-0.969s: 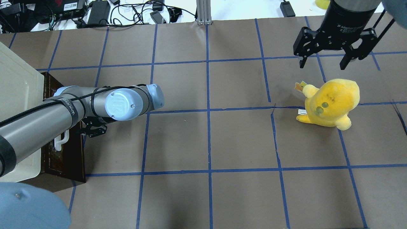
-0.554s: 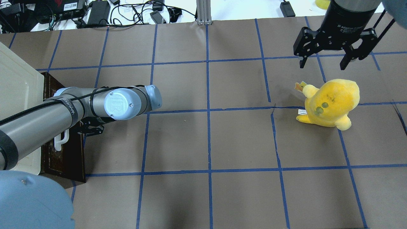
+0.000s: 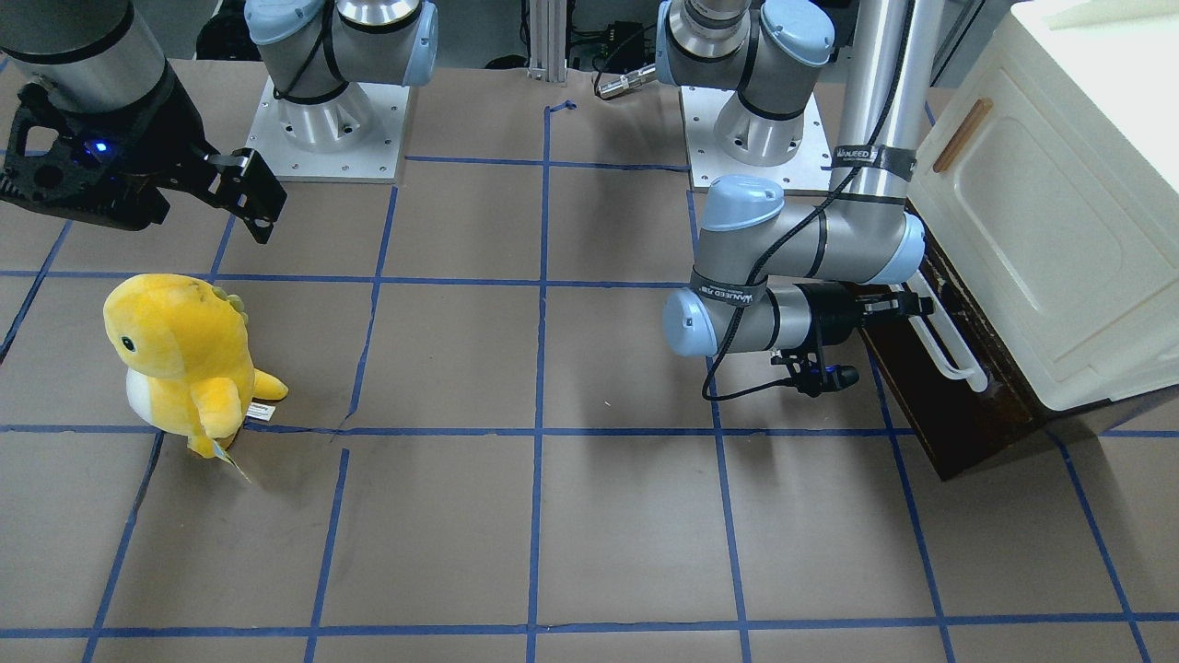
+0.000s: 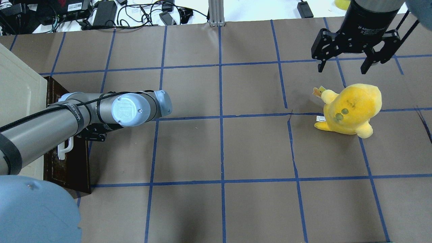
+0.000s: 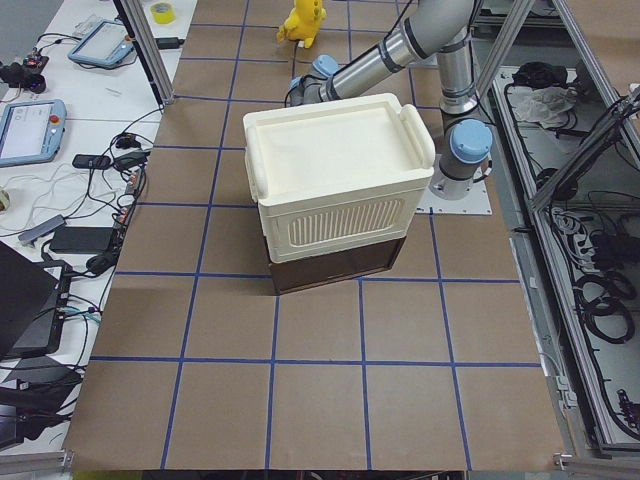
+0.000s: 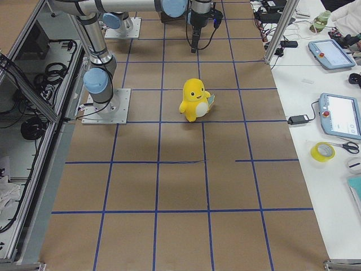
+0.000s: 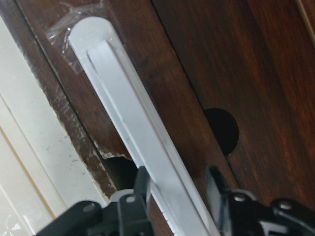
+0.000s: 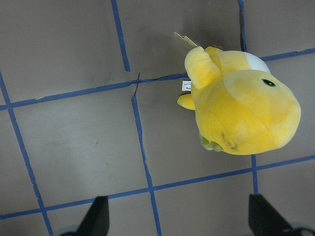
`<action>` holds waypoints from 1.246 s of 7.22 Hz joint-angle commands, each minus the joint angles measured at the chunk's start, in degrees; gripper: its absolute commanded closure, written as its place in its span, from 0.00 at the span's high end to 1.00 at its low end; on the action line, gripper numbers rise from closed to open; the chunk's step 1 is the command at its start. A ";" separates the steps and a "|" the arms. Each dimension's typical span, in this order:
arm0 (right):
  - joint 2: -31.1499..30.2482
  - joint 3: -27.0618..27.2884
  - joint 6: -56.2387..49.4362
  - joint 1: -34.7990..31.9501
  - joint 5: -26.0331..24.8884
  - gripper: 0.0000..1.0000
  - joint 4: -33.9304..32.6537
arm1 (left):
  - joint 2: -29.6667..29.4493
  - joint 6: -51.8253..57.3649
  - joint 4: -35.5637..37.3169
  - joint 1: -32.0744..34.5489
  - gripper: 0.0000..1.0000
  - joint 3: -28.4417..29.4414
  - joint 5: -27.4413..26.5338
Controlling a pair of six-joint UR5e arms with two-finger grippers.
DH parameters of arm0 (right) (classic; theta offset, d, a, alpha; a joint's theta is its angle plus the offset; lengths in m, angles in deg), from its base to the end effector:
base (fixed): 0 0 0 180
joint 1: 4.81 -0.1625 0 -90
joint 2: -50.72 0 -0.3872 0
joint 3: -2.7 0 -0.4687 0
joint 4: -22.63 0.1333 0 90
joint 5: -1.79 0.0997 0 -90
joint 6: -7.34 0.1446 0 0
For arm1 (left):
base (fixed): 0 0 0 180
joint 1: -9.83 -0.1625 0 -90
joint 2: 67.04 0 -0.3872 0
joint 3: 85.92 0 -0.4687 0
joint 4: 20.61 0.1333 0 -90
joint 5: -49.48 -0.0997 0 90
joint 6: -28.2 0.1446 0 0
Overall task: Pull drawer sideways
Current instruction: 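Close the left gripper around the white drawer handle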
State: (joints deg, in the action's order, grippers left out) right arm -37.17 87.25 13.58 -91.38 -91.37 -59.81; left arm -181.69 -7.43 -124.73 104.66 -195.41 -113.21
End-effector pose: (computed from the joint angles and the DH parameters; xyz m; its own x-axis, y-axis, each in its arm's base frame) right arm 0.0909 -0.5774 0.4254 -0.9845 0.1636 0.0626 0.1677 0.9836 0.0672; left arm -0.0385 -0.5123 0.0806 -0.2112 0.3726 -0.9036 -0.0969 0.9120 0.3987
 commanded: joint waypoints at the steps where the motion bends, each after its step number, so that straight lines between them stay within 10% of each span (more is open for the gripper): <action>1: 0.00 0.00 0.00 0.00 0.00 1.00 0.00 | 0.13 0.04 -0.03 0.17 0.13 -0.02 0.09; 9: 0.00 0.00 0.00 0.09 0.00 1.00 0.00 | 0.04 0.65 0.14 5.79 0.13 0.68 0.09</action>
State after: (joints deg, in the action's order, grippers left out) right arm -37.18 87.25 13.58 -91.35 -91.37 -59.81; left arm -181.62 -7.03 -124.68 109.12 -195.17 -113.18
